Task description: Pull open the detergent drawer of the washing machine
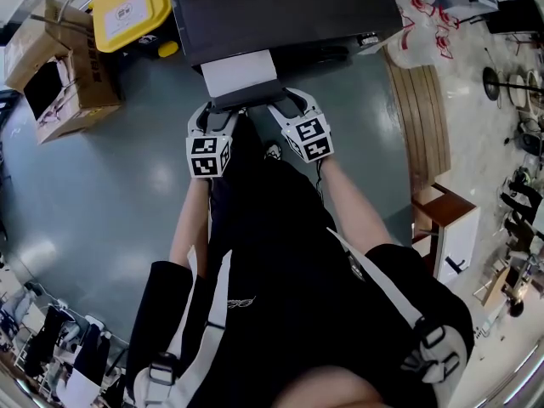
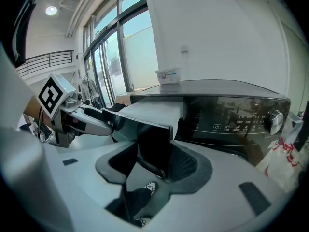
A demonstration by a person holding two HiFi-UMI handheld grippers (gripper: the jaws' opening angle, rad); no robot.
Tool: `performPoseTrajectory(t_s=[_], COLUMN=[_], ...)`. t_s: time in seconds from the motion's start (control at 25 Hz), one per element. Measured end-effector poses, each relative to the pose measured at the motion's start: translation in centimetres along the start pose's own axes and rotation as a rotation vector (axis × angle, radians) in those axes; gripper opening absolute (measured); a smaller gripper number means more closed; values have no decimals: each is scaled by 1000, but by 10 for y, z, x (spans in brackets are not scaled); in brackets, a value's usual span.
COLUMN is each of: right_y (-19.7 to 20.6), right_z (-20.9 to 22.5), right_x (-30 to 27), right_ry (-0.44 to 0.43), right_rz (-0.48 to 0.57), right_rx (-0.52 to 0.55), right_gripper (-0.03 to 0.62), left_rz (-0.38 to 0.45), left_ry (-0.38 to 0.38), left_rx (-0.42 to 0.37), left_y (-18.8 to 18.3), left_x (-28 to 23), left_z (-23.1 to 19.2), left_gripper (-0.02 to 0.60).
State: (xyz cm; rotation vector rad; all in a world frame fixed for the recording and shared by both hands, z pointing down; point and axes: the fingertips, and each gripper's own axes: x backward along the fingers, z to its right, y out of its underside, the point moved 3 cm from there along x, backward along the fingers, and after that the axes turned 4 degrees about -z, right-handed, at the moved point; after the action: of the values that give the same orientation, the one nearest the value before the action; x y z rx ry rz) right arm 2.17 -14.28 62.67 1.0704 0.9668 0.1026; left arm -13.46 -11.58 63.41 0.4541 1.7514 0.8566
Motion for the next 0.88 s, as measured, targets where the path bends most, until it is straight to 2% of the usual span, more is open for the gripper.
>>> performPoseTrajectory(t_s=[0.88], right_y=[7], right_z=[-1], right_x=[12], right_ry=[-14], right_rz=[-1], right_rx=[-14], right_gripper=[196], left_rz=[0], left_ry=[-35], left_rx=[11], left_y=[5], left_x=[7], left_z=[10], left_gripper=[285])
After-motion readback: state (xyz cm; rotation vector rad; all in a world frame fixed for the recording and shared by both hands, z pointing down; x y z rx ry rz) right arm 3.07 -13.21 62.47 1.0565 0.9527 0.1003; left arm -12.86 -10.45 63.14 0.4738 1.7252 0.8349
